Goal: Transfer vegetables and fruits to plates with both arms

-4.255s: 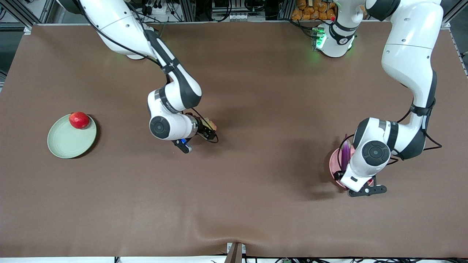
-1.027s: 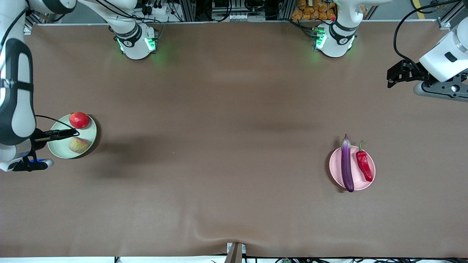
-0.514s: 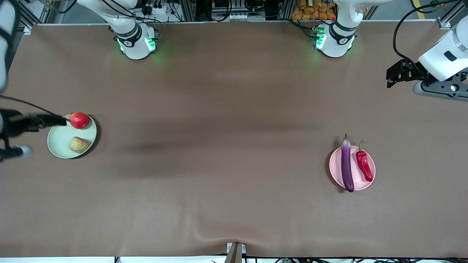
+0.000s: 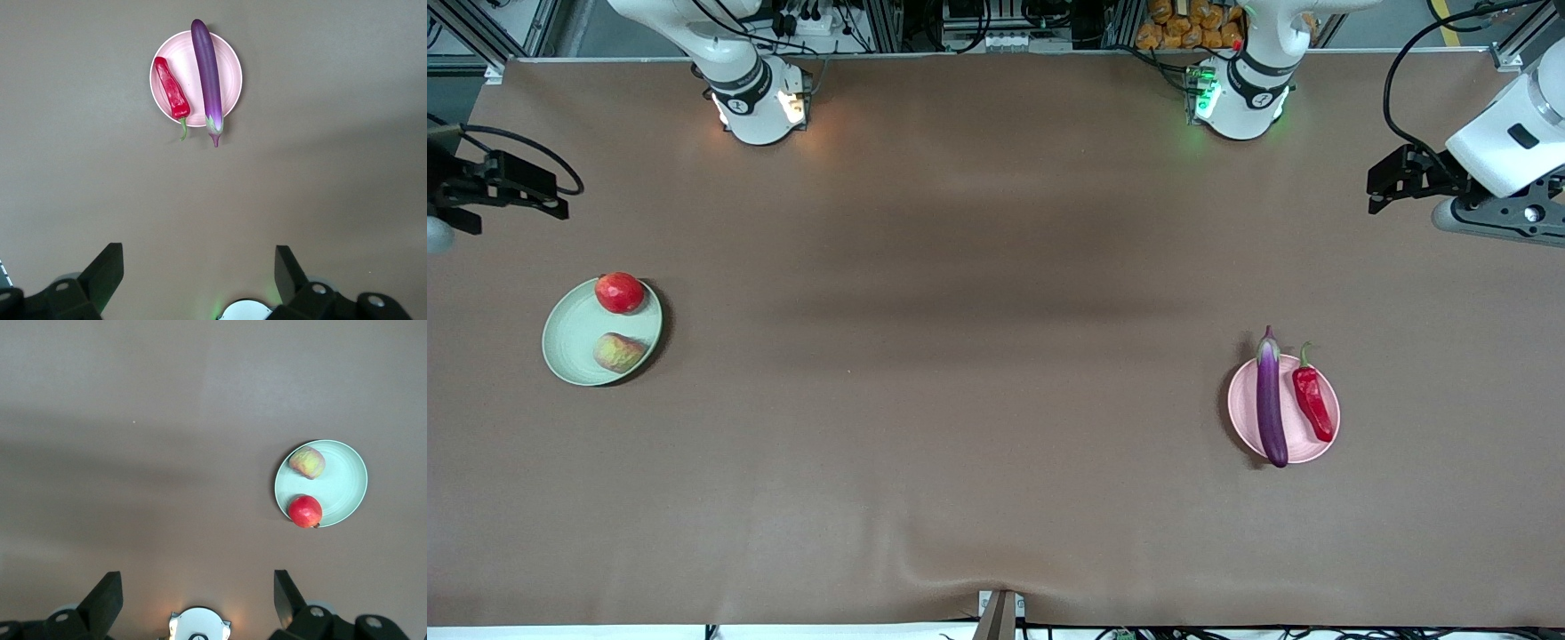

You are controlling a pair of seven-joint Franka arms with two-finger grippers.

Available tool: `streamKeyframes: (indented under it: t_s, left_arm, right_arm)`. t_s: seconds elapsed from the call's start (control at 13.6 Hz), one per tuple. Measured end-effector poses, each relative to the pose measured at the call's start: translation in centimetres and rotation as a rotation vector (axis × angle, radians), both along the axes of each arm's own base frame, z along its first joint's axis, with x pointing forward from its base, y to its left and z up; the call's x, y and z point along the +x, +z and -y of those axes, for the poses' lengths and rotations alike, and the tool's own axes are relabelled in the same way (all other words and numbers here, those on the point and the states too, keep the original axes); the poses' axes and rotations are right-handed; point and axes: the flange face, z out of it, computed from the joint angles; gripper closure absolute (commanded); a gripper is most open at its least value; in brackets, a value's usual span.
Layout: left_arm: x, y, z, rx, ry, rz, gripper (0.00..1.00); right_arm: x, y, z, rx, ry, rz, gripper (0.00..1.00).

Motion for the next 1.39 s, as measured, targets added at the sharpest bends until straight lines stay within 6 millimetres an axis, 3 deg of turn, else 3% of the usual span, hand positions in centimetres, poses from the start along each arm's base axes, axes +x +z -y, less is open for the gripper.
streamKeyframes:
  t_s: [0.22, 0.51, 1.39]
  left_arm:
    - [0.0, 0.0, 0.0, 0.000, 0.000, 0.000, 0.00]
    - [0.0, -0.1, 0.0, 0.000, 0.000, -0.001, 0.00]
    - [0.1, -0.1, -0.1, 0.000, 0.001, -0.002, 0.00]
  right_arm:
    - [-2.1, -0.7, 2.2, 0.000, -0.042, 0.027, 0.00]
    - [-4.7, -1.0, 2.5, 0.002, -0.049, 0.031, 0.00]
    - [-4.7, -1.3, 1.7, 0.015, -0.035, 0.038, 0.00]
